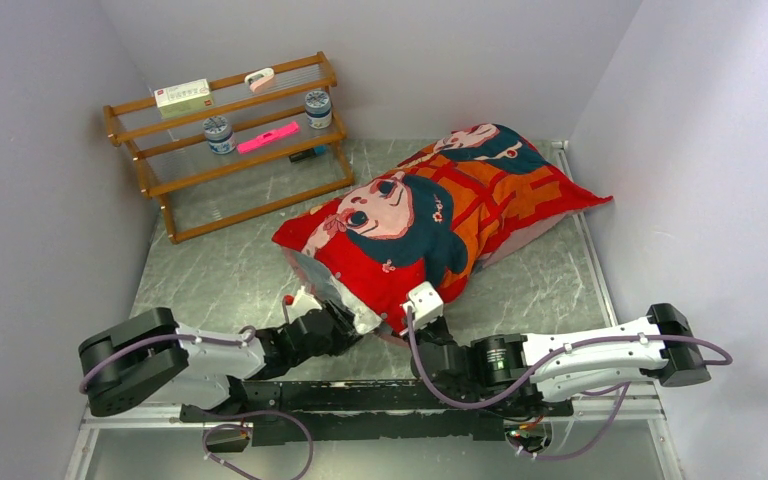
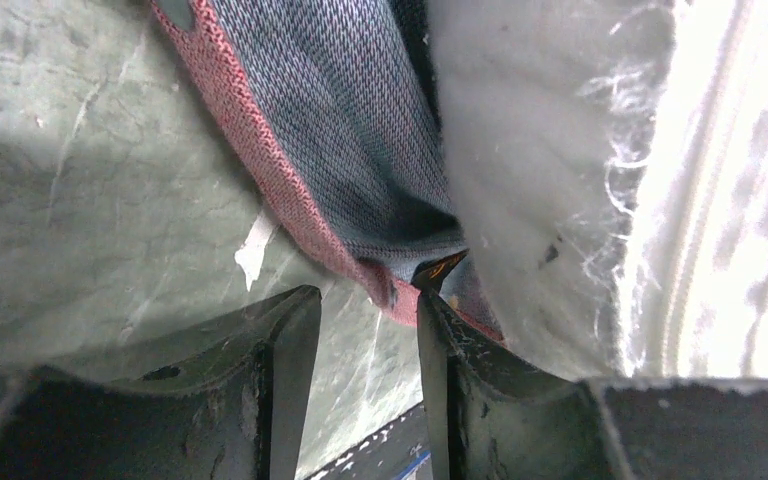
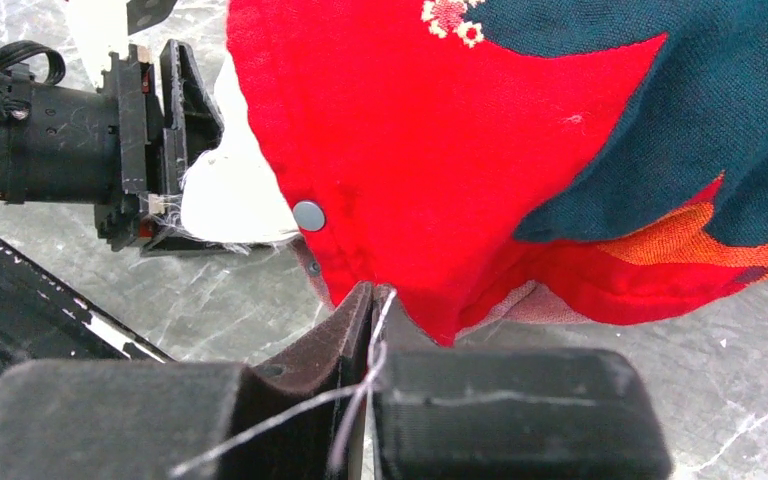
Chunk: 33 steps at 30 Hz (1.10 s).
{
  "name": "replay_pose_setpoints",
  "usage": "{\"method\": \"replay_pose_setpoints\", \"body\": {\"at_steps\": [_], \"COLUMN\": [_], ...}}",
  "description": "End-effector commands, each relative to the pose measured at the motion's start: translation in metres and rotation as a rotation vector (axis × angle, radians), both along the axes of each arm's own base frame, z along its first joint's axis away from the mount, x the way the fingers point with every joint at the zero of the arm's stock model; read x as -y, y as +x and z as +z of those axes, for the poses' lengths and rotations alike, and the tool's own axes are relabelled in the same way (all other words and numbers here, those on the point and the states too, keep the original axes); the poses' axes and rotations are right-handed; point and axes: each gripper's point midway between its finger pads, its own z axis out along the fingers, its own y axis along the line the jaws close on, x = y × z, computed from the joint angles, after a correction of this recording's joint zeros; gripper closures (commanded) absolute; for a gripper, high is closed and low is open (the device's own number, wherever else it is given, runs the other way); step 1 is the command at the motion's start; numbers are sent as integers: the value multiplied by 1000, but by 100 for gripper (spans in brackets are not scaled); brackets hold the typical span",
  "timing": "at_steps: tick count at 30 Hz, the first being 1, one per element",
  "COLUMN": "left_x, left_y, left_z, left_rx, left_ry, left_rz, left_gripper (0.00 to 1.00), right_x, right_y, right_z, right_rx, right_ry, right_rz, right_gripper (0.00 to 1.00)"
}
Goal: Put the pillow into the pillowcase
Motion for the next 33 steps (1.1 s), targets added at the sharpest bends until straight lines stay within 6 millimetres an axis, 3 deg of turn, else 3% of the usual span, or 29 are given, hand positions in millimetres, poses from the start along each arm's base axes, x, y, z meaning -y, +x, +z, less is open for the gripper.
{"method": "replay_pose_setpoints", "body": {"at_steps": [1,7,10,11,12,15,19,24,29,33], "left_x": [-9,-1,-4,-5,-7,-10,-16,-19,-15,-12], "left_y": [7,5,5,4,4,8,13,11,5,-1], "left_z": [-17,-25,-31,-30,-27,-9,24,53,58,58], "left_rx": [-11,-33,-44,-41,-30,34,145,245,263,261], "left_ry": [58,27,72,66,50,31,46,-20,-45,-66], "left_rz": [67,54,49,52,57,57,44,24,-23,-57], "left_gripper": [54,61,84,93,95,95,95,95,95,95], "right_x": [-13,-16,-19,-20,-22,-23,-29,-30,-39,-44], "right_y": [-3,-4,-6,-7,-8,-9,-15,-10,-4,-1], "right_z": [12,13,14,16,17,13,6,3,9,-3], "right_rx": [-15,-19,-35,-42,-49,-54,-61,-7,75,111], "right_ry": [68,78,94,105,114,110,40,-34,-64,-154], "right_rz": [12,16,22,27,34,42,96,112,132,132], "right_gripper": [94,93,90,87,80,70,74,64,62,52]}}
